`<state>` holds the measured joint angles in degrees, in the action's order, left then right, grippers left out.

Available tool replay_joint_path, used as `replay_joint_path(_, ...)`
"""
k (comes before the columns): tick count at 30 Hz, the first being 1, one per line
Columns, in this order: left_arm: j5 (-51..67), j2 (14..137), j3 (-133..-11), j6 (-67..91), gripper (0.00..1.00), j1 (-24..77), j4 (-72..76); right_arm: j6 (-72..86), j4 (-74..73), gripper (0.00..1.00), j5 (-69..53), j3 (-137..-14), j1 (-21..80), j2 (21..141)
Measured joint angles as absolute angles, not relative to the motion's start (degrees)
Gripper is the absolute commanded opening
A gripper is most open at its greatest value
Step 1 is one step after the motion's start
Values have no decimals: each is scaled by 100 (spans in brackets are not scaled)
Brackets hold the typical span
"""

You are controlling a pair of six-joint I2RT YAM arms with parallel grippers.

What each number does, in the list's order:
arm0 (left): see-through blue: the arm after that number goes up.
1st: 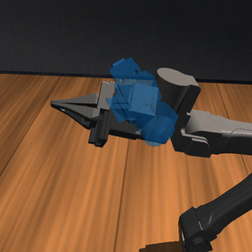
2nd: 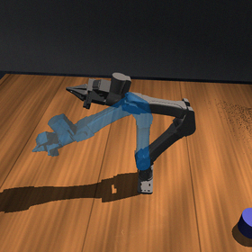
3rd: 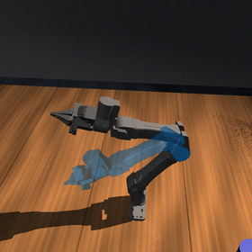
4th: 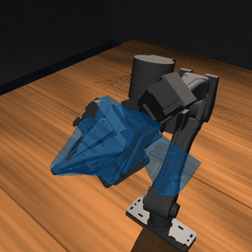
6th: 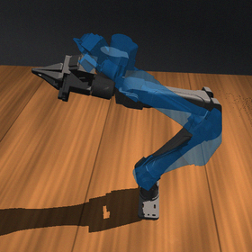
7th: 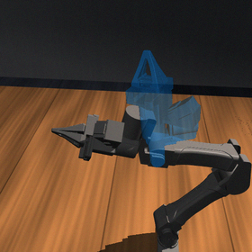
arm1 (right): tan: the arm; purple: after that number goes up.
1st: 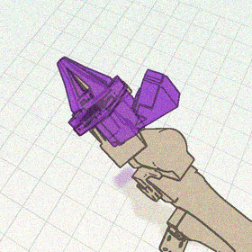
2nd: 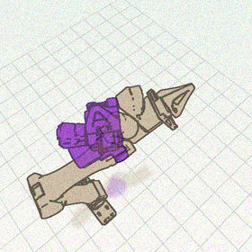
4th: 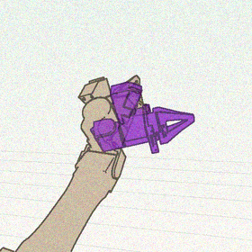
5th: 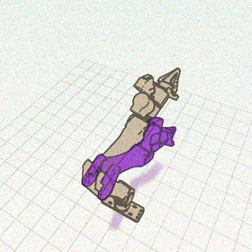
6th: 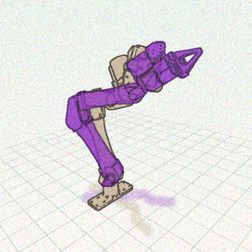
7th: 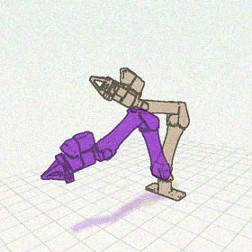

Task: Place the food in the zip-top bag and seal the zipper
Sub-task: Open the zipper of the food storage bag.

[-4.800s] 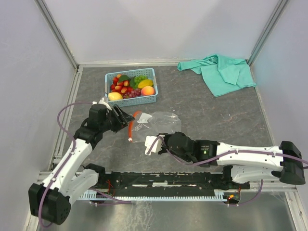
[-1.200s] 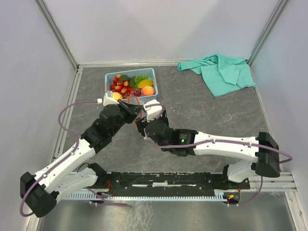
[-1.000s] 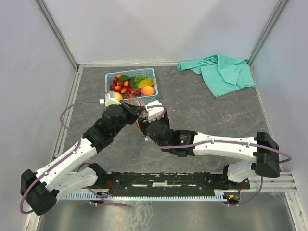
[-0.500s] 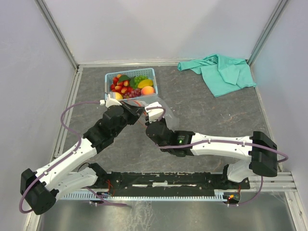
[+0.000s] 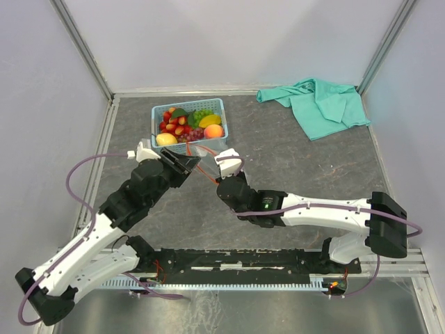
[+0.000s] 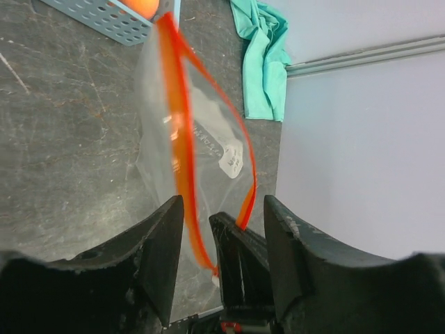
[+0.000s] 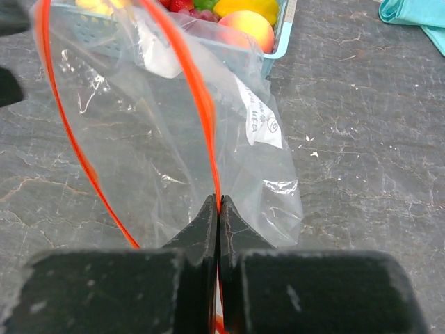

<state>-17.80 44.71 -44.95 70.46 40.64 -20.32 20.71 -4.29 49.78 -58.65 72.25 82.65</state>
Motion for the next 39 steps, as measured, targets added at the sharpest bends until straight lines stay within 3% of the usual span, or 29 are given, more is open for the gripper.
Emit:
replay_joint_path(8,-1782,3977,-4403,7170,61,4064,-2832,2121,-427,2,4814,-5712,7225,8178)
replay_joint_path(19,-1590,5098,-4344,7214,61,4064,-2823,2134,-377,2,4692,-5535,7225,8180)
replay_joint_path(35,-1459,5675,-4320,7214,31,4064,-2484,2121,-301,3,4510,-5330,7225,8180)
replay_joint_path(39,-1437,5728,-4250,7214,18,4064,-2386,2123,-303,4,4510,-5306,7225,8180)
